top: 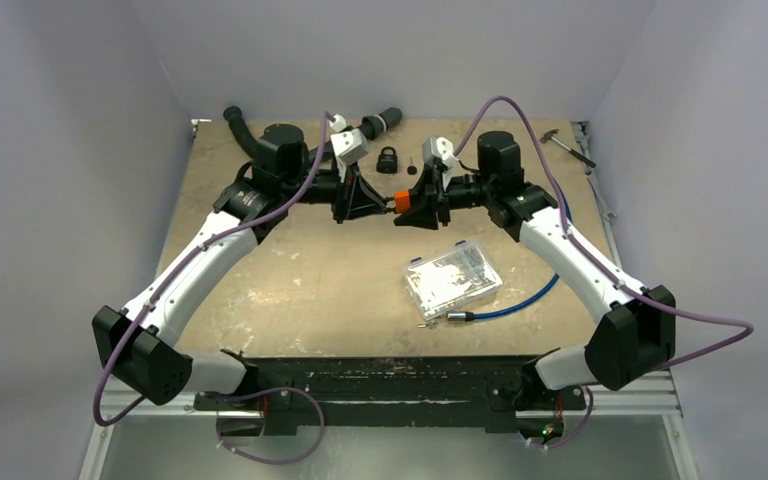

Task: Lock with the key
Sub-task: Lock the lock.

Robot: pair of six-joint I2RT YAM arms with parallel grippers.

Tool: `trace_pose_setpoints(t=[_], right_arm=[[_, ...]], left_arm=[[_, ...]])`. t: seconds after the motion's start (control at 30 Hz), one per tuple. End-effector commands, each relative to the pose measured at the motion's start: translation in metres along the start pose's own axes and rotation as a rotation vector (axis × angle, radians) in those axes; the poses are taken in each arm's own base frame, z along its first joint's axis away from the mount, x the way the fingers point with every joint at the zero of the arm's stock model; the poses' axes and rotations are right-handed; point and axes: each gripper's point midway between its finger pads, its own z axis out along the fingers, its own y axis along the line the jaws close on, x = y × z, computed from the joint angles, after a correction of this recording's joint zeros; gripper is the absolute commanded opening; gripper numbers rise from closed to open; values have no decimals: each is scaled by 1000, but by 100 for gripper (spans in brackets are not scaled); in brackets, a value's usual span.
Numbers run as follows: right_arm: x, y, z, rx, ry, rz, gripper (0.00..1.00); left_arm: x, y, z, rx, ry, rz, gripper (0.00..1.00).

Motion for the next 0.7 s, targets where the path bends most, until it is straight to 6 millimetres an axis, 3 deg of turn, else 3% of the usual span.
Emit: trace_pose_setpoints(t=[0.0,0.2,0.33,0.5,0.6,0.67], right_arm=[[-31,38,32,-176,-65,-122,0],[-32,41,36,-191,-64,-122,0],[-33,45,32,-191,-68,-161,0],[-35,29,21,-116,-74,-162,0],[-40,22,16,-78,-90,-132,0],[-45,20,14,-60,-117,-132,0]], left_arm=[[-63,-38,28,172,-221,159,0],[-64,-40,32,181,-232,167,0],[-43,-35,32,177,-123,285,0],[-26,-26,22,133,-32,329,0],[-29,-18,15,83,-41,317,0],[-35,-15,10,61,-49,313,5]])
